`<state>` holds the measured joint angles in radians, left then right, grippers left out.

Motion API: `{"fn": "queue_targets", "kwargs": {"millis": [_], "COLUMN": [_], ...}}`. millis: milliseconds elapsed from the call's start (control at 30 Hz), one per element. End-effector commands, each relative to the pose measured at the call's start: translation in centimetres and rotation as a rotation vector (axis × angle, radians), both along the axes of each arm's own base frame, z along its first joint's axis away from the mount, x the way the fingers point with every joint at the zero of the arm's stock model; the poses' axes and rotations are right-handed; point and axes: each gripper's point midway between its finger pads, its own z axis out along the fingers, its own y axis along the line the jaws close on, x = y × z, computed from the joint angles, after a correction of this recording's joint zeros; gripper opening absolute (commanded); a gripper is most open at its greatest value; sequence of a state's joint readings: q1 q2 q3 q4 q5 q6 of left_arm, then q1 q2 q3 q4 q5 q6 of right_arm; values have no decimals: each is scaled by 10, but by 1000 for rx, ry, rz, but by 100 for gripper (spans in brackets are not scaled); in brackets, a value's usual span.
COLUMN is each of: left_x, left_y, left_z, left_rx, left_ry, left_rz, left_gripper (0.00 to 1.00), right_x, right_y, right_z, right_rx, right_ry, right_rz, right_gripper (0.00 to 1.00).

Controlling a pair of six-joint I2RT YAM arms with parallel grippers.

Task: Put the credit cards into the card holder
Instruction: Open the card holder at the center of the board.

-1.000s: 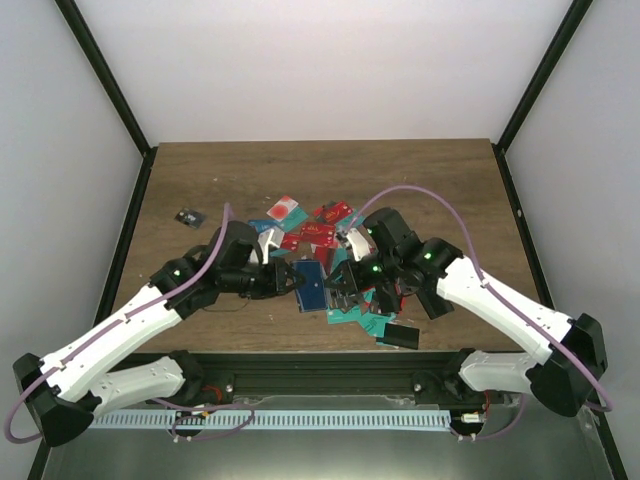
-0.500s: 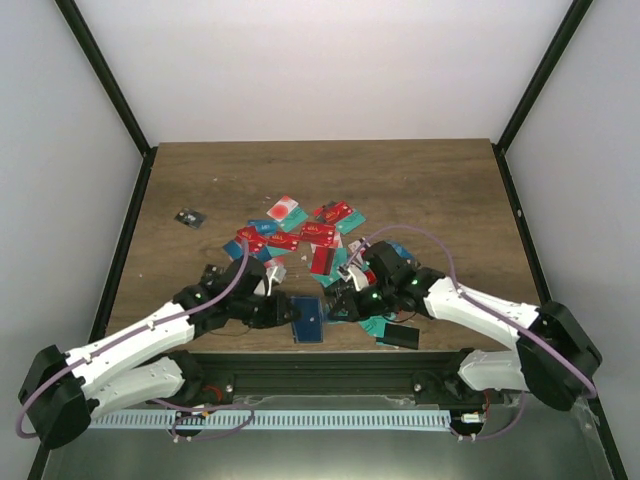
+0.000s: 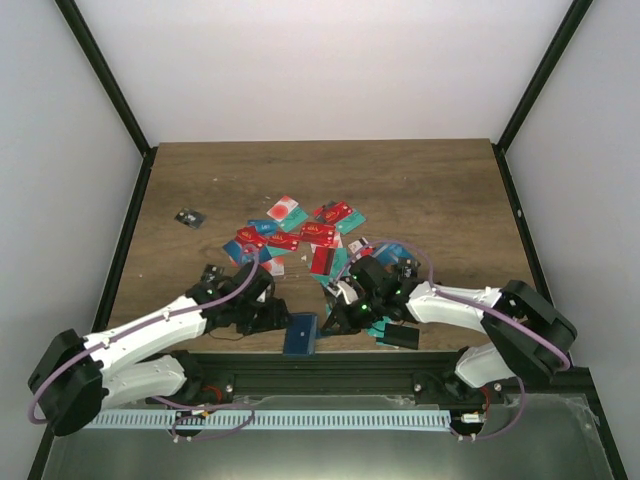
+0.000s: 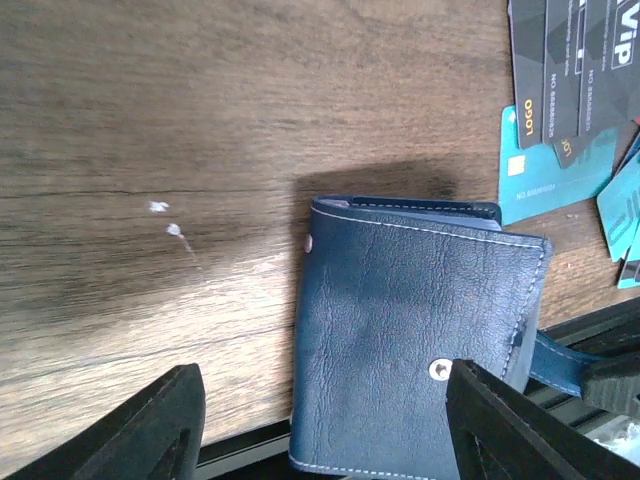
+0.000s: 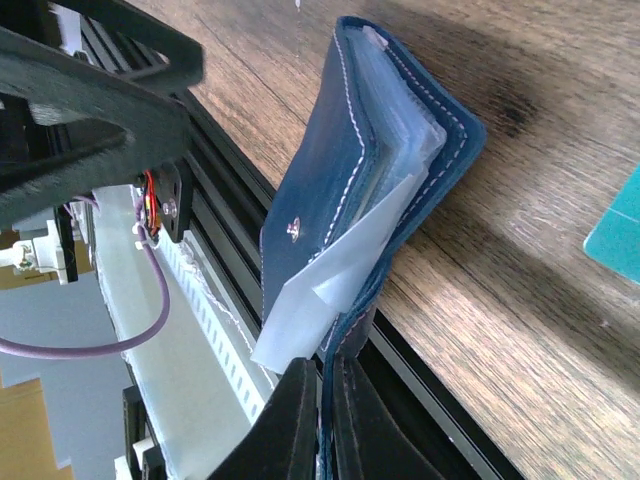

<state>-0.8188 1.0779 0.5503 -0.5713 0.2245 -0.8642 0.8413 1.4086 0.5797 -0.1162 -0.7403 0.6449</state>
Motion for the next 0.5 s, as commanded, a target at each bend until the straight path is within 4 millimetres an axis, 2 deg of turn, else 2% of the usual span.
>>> {"fn": "queue_targets", "kwargs": {"millis": [0,200,467], "left_x": [7,-3,-18], "left_y": [19,8,-17], "left_z": [19,34,23], "left_rx": [126,83,17], "left_ry": [-40,-34,-1], "left_rz": [38,31,-35], "left_gripper": [69,63,61], "right_x": [1,1,0], "right_y": [6,8,11], "right_z": [5,11,20], "right_rx": [29,41,72], "right_ry": [6,22,32], "right_rz": [-7,-16,-19], "right_gripper": [1,1,1]}}
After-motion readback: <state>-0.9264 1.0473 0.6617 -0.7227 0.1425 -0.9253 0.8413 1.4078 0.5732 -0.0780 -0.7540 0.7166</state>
